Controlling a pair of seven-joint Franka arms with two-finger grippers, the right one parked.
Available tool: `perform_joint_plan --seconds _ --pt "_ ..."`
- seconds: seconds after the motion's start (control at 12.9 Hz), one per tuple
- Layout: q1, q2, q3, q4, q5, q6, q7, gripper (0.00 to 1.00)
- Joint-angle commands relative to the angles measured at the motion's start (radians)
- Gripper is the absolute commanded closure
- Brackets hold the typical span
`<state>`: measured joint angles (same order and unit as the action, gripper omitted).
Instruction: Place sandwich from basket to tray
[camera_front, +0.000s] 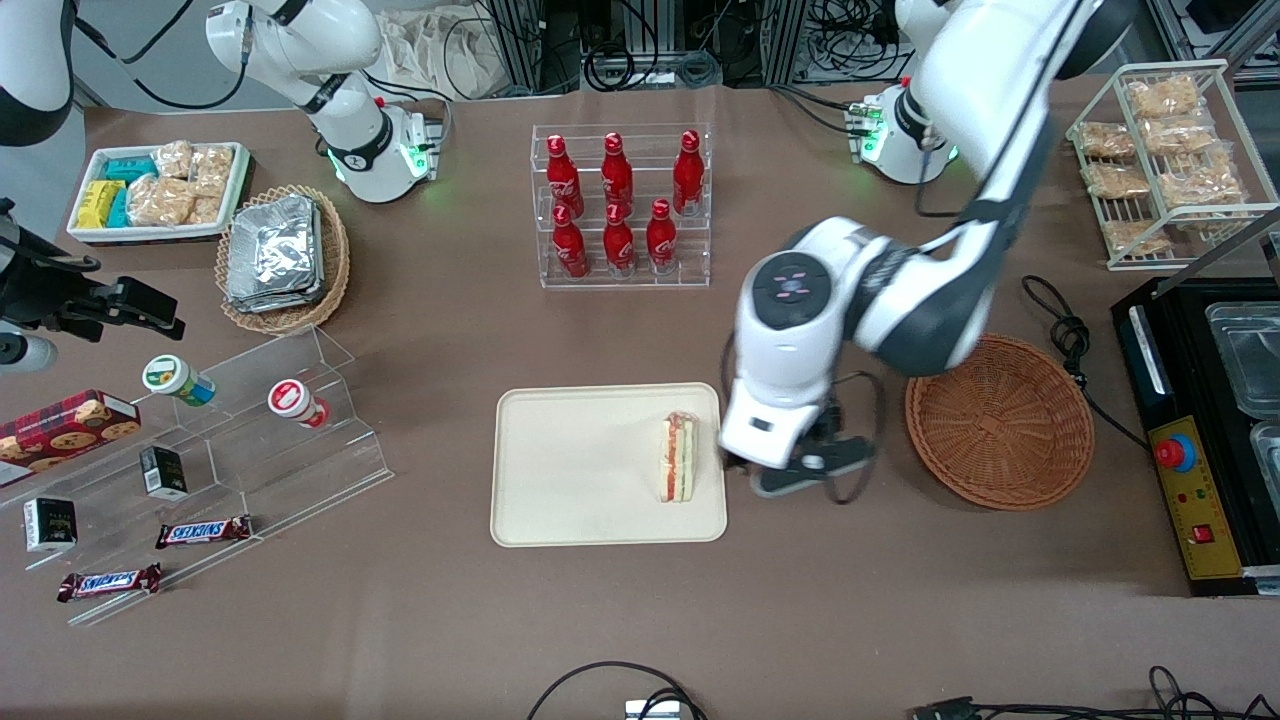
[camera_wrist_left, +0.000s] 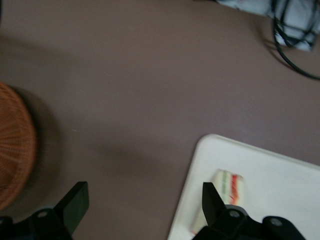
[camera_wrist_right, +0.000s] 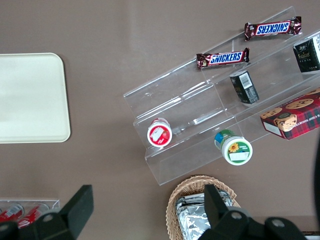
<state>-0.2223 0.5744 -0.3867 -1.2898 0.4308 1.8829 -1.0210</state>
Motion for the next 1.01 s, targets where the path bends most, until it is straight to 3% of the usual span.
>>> perform_joint_plan --seconds 0.0,0.16,0.39,0.54,0.93 --pt "0.073 -0.080 -0.011 -0.026 -0.030 -0.074 0.080 0.00" --pt "0.124 -0.131 -0.008 -0.028 -0.096 -0.091 0.183 0.00" --pt "0.199 -0.180 -0.011 -0.025 -0.122 -0.189 0.329 0.00" --pt "0.250 -0.217 -0.008 -0.025 -0.193 -0.221 0.435 0.00" --pt "0.322 -0.261 -0.003 -0.032 -0.221 -0.277 0.611 0.00"
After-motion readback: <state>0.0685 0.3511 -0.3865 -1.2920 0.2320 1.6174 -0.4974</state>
